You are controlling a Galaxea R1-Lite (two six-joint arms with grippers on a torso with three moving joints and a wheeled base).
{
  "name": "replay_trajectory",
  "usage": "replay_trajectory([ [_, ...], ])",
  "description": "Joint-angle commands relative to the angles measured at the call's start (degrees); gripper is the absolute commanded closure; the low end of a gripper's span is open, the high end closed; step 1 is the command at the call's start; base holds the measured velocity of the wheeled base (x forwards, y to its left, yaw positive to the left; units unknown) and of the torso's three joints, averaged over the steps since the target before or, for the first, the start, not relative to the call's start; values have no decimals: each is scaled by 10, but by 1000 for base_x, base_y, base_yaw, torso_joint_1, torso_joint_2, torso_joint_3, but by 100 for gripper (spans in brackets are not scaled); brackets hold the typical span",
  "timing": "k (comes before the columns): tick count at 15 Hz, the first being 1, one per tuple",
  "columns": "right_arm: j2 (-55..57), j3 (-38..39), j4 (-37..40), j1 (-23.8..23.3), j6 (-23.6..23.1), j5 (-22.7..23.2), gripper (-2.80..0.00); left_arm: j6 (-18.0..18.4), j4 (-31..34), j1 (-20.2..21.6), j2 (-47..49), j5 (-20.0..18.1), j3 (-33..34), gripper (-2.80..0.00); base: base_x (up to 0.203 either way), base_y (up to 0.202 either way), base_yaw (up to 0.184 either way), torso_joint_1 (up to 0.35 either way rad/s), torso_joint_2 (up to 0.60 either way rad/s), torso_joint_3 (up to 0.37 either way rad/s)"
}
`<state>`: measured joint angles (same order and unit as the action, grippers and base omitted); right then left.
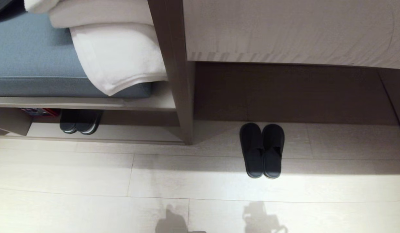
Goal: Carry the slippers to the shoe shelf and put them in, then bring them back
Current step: Pick up the slippers on the floor
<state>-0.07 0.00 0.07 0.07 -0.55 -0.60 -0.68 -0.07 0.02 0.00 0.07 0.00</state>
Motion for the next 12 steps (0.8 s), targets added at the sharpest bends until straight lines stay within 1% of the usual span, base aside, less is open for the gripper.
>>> replay_trajectory([
  [1, 0, 0, 0, 0, 0, 0, 0, 0, 0, 0, 0, 0, 0, 0, 0, 0, 0, 7, 2, -193],
  [12, 0, 0, 0, 0, 0, 0, 0, 0, 0, 0, 0, 0, 1, 0, 0, 0, 0, 4, 3, -197],
])
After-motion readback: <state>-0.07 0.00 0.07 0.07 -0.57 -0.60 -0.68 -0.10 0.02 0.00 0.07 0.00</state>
